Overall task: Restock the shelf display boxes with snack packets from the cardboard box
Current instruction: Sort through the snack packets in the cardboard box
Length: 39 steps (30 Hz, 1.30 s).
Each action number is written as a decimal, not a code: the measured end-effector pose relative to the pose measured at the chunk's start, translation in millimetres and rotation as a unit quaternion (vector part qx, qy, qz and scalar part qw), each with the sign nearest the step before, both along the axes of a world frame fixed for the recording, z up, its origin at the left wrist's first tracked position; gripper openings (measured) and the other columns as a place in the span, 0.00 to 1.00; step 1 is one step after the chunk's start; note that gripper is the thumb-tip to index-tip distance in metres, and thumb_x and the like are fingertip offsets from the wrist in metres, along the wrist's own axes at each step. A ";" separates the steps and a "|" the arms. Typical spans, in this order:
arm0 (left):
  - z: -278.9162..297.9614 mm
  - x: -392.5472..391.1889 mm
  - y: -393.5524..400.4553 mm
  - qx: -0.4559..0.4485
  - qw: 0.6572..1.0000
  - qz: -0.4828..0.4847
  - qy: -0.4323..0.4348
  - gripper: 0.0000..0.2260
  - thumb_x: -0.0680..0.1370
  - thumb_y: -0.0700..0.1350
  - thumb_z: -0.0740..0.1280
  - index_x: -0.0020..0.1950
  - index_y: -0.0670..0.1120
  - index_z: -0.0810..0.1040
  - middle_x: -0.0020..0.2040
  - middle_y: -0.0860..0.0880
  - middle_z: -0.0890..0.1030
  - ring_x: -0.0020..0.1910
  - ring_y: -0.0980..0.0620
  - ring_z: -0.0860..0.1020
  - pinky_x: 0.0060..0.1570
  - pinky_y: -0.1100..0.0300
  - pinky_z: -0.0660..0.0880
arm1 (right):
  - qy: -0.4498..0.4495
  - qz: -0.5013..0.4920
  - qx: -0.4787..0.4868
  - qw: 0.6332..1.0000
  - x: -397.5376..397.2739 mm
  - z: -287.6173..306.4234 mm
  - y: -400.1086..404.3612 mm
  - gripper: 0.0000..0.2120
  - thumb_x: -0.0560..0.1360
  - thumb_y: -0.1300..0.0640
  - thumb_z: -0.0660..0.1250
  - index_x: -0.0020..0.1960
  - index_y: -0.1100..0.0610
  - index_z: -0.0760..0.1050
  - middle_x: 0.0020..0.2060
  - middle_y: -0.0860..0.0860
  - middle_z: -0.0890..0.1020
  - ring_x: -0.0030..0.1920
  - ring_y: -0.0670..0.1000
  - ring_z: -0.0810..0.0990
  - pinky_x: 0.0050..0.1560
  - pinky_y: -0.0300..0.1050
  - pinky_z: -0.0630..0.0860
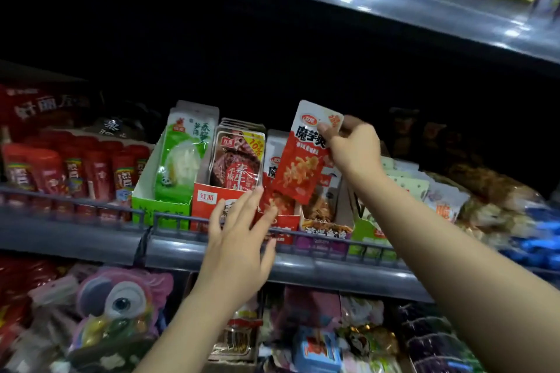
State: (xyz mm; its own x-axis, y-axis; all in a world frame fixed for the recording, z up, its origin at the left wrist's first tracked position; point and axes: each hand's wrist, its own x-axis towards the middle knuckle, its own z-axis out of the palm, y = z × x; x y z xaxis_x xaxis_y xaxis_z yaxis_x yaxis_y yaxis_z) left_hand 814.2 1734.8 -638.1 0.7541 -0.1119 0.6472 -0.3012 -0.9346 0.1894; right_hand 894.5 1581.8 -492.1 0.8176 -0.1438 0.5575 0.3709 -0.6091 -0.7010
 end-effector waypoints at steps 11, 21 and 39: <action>-4.1 4.3 3.9 0.035 0.999 0.010 0.008 0.22 0.74 0.53 0.54 0.63 0.52 0.77 0.73 0.45 0.65 0.72 0.50 0.59 0.68 0.43 0.49 | 0.099 0.004 -0.167 0.981 27.3 -29.1 24.8 0.20 0.74 0.48 0.68 0.63 0.54 0.72 0.57 0.53 0.80 0.53 0.55 0.79 0.44 0.42 0.72; -5.7 2.7 4.1 0.044 0.999 0.017 -0.002 0.23 0.73 0.51 0.53 0.65 0.51 0.75 0.74 0.45 0.64 0.73 0.50 0.59 0.68 0.44 0.49 | 0.085 0.022 -0.120 0.989 27.3 -52.3 20.1 0.24 0.71 0.57 0.73 0.65 0.53 0.71 0.58 0.54 0.77 0.51 0.50 0.76 0.44 0.37 0.67; -10.6 -21.6 -8.1 -0.082 0.993 -0.081 -0.007 0.22 0.74 0.49 0.53 0.63 0.47 0.77 0.70 0.46 0.70 0.70 0.50 0.62 0.69 0.52 0.52 | 0.007 0.036 -0.055 0.998 -65.7 -90.7 -6.9 0.14 0.73 0.59 0.68 0.58 0.54 0.76 0.46 0.49 0.77 0.41 0.45 0.77 0.50 0.43 0.78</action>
State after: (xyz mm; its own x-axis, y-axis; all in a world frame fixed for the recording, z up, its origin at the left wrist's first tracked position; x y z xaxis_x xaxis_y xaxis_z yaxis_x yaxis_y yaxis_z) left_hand 792.6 1726.7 -648.8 0.7255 -0.1233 0.6771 -0.4491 -0.8303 0.3300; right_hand 828.7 1574.9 -582.8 0.8316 -0.0227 0.5550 0.4073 -0.6545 -0.6370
